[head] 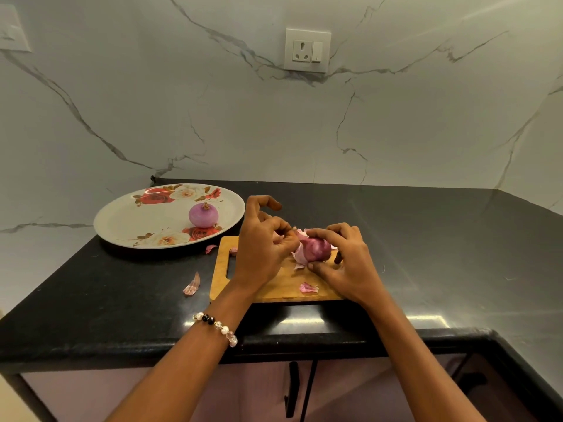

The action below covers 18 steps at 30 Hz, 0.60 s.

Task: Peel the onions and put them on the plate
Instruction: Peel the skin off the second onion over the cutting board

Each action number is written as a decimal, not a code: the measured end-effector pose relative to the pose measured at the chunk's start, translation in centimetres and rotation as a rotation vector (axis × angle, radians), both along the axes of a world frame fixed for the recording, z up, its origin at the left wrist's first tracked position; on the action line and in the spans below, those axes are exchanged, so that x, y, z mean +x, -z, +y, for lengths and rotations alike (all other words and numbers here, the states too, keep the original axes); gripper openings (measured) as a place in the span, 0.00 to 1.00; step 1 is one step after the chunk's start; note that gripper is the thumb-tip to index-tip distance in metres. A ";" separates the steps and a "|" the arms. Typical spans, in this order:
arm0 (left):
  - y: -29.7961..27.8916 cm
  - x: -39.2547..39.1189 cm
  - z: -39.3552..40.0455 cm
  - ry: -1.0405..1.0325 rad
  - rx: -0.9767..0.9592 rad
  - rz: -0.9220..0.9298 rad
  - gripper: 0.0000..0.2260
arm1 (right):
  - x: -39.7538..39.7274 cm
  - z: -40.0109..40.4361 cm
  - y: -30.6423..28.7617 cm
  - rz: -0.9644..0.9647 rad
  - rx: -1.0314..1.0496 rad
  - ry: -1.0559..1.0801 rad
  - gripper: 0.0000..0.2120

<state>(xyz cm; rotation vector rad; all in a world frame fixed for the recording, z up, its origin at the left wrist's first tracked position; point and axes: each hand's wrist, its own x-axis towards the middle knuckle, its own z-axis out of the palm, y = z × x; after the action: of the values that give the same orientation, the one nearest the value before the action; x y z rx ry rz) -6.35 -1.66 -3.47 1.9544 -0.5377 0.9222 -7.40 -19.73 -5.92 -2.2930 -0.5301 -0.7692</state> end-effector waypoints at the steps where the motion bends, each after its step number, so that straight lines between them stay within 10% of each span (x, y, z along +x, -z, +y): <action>1: -0.1 0.1 0.1 -0.012 -0.041 0.001 0.05 | 0.0 0.1 0.0 -0.002 -0.012 -0.002 0.26; 18: 1.0 0.8 0.1 0.055 0.261 -0.073 0.12 | 0.2 0.0 0.5 -0.046 -0.057 -0.012 0.31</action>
<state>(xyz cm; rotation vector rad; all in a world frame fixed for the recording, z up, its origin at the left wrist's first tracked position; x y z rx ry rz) -5.52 -1.53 -4.45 2.1322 -0.7832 0.9288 -7.23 -19.75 -6.40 -2.3266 -0.5931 -0.8120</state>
